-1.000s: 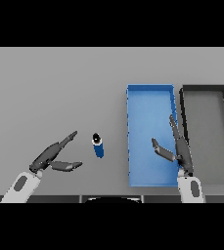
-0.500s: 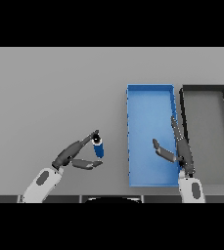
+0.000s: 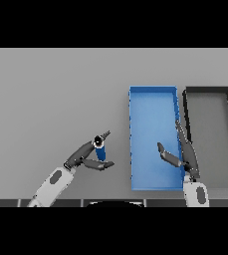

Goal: Pick up the blue pipe and place it into the blue bin.

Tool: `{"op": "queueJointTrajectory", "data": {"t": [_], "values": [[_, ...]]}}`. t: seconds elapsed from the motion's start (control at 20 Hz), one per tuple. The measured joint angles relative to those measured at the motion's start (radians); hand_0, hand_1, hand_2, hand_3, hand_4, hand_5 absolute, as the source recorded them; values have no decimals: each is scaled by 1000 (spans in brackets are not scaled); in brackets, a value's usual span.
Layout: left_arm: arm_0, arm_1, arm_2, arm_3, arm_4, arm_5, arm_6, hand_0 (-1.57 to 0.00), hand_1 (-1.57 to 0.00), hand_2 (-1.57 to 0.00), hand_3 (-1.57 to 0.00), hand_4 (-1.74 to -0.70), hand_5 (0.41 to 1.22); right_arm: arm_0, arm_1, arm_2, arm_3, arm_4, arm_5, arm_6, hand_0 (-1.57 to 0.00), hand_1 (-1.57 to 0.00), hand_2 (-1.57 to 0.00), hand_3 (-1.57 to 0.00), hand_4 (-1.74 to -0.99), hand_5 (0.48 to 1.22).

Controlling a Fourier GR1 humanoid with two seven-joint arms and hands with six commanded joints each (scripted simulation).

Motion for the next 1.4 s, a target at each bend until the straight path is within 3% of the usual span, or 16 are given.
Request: {"op": "queueJointTrajectory", "data": {"t": [0.1, 0.15, 0.2, 0.3, 0.45, 0.55, 0.65, 0.75, 1.0, 1.4], "values": [[-13, -38, 2, 19, 18, -2, -5, 1, -41, -151, -121, -1186, 550, -4, -3, -7, 6, -13, 7, 7, 1, 1, 1, 1, -1213, 655], [-10, -56, 7, 29, 35, -6, -15, -10, -156, -308, -276, -1243, 613, 3, 5, 4, 7, -3, 6, -4, 1, 1, 1, 1, -1217, 655], [1, -70, 8, 26, 51, -9, -24, -125, -319, -485, -535, -1281, 735, 1, 8, 4, 1, -4, 3, 2, 1, 1, 1, 1, -1220, 656], [2, -94, 22, 39, 74, -4, -40, -602, -752, -865, -908, -1439, 910, -5, 8, -4, 1, -11, -2, 7, 1, 1, 1, 1, -1219, 657], [3, -97, 21, 40, 76, -17, -38, -1075, -1151, -1210, -1194, -1580, 1062, -21, 6, -2, 17, -14, 8, 25, 1, 1, 1, 1, -1233, 660], [19, -102, 1, 26, 55, 3, -62, -1253, -1302, -1340, -1330, -1530, 1119, -25, 0, -11, 25, -27, 14, 19, 1, 1, 1, 1, -1224, 651], [8, -118, -7, 31, 20, 23, -55, -1368, -1399, -1423, -1417, -1501, 1156, -15, -1, -13, 8, -36, 19, 14, 1, 1, 1, 1, -1221, 638], [25, -122, -2, -8, 13, 26, -98, -1441, -1461, -1476, -1472, -1484, 1179, -17, 7, -5, 10, -37, 23, 23, 1, 1, 1, 1, -1217, 631], [-2, -147, 24, -88, 23, 19, -116, -1528, -1535, -1540, -1539, -1468, 1207, -26, 12, -8, 20, -28, 9, 29, 1, 1, 1, 1, -1220, 638], [-64, -169, 21, -218, 29, -33, 0, -1564, -1565, -1566, -1566, -1466, 1219, -34, 0, -5, 35, 5, -1, 14, 1, 1, 1, 1, -1158, 643]]}}
